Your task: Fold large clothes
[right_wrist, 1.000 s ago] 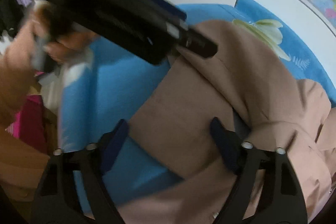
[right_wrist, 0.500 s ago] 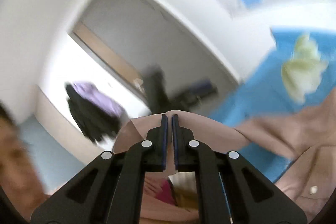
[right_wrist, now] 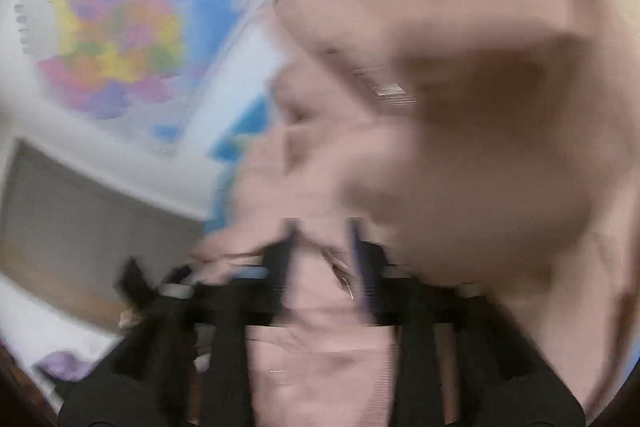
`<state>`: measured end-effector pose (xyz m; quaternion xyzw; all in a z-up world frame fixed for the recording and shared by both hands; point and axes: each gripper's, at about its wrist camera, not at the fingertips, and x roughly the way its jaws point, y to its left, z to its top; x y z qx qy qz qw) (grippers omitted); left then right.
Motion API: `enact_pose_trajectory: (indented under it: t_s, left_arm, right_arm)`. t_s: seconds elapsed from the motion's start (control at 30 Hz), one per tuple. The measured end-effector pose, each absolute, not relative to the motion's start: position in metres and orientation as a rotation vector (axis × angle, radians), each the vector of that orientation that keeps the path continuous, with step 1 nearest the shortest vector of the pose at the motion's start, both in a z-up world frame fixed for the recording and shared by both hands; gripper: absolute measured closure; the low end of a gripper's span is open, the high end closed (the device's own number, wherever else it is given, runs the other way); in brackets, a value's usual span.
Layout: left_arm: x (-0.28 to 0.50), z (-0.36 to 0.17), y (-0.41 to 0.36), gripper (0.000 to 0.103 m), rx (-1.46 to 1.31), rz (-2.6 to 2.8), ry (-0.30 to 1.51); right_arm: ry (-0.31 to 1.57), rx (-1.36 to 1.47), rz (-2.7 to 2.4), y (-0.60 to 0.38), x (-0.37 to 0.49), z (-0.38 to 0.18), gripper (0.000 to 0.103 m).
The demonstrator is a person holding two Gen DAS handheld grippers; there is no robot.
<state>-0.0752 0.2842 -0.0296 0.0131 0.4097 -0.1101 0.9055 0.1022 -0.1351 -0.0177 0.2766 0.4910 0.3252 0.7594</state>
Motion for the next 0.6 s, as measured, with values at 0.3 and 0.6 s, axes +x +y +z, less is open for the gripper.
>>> enact_pose_trajectory:
  t_s: [0.3, 0.6]
  left_arm:
    - [-0.061, -0.022, 0.289, 0.040, -0.081, -0.249, 0.837]
    - [-0.063, 0.007, 0.278, 0.044, -0.060, -0.266, 0.769]
  right_arm:
    - [0.830, -0.250, 0.978, -0.023, -0.001, 0.019, 0.015]
    - [0.982, -0.421, 1.060, 0.046, 0.011, -0.025, 0.098]
